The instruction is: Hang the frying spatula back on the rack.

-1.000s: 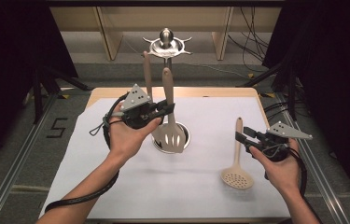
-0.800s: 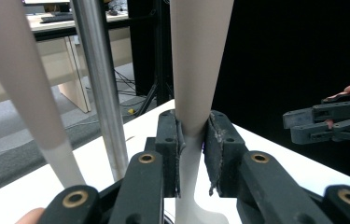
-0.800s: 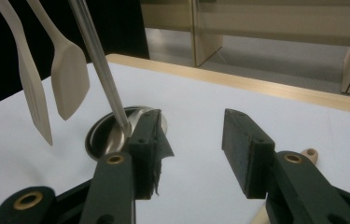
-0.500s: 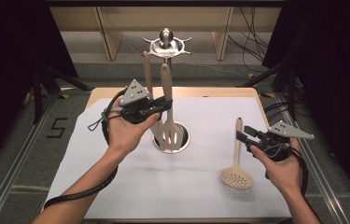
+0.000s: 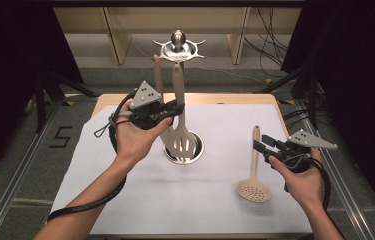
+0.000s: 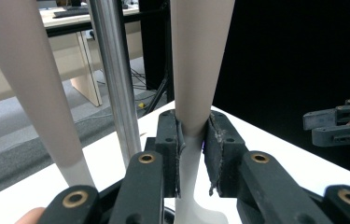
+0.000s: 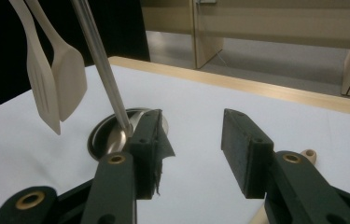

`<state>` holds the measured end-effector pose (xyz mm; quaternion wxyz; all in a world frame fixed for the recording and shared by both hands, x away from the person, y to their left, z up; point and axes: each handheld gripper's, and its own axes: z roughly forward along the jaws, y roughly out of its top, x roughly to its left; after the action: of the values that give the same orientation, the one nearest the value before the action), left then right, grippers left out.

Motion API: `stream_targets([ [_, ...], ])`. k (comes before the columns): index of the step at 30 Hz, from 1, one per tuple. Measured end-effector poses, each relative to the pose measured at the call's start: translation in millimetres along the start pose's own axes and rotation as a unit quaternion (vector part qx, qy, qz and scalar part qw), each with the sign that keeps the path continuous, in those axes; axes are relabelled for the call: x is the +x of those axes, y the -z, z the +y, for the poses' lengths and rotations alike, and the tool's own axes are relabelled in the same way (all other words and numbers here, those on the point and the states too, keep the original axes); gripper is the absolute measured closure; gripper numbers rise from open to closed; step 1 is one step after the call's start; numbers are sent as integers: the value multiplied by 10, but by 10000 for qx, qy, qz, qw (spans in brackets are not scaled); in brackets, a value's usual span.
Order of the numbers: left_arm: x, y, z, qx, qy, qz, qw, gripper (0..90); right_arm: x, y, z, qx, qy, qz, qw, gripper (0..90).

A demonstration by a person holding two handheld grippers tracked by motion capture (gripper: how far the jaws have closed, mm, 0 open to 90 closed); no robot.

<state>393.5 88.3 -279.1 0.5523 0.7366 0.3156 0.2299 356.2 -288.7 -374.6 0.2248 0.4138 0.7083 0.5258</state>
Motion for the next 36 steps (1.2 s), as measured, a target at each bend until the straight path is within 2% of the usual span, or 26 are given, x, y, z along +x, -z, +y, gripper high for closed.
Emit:
stream_targets([
  [1,-4,-2,-3,2,13,-6,10000,756,11,1,6,6,-42,16,10000,589],
  [3,-7,-3,-8,-1,11,-8,10000,756,3,-7,5,-12,67,16,10000,589],
  [4,-6,-4,-9,5,9,-9,10000,756,30,-1,2,37,-95,17,9999,589],
  [6,-6,-5,-8,18,11,-22,10000,756,41,-5,4,60,-165,63,9998,589],
  [8,-7,-1,1,6,-4,-32,10000,756,15,-20,1,-8,33,55,10000,590],
  [10,-5,7,12,1,-29,-23,10000,756,27,-25,-3,-14,-29,40,10000,590],
  [11,-4,10,18,4,-29,-19,10000,756,12,-29,0,-31,60,47,10000,589],
  [17,20,-17,37,74,-13,-5,10000,756,15,-30,2,-31,58,46,10000,589],
  [19,23,-23,41,66,-7,-10,10000,756,13,-23,5,-16,46,50,10000,590],
  [22,32,-32,47,80,4,-3,10000,756,43,-2,10,62,-189,15,9998,591],
  [23,37,-40,47,89,26,-2,10000,756,32,-4,11,47,-130,16,9999,591],
  [26,51,-60,44,108,35,-8,9999,756,40,3,9,83,-175,-10,9998,590],
  [27,53,-65,43,116,44,-2,9999,756,46,-12,2,-42,-202,-59,9998,591],
  [29,64,-76,42,117,50,-1,9999,755,32,-14,4,-74,-111,-75,9999,591],
  [32,81,-95,37,121,79,16,9999,755,19,-5,10,11,-55,17,10000,591],
  [33,87,-101,35,128,91,22,9999,755,23,-1,11,38,-63,-20,10000,591],
  [34,92,-108,34,122,94,30,9999,755,38,-13,5,-64,-155,-73,9998,591],
  [36,100,-118,32,129,93,45,9999,755,45,-11,3,-40,-195,-69,9998,591],
])
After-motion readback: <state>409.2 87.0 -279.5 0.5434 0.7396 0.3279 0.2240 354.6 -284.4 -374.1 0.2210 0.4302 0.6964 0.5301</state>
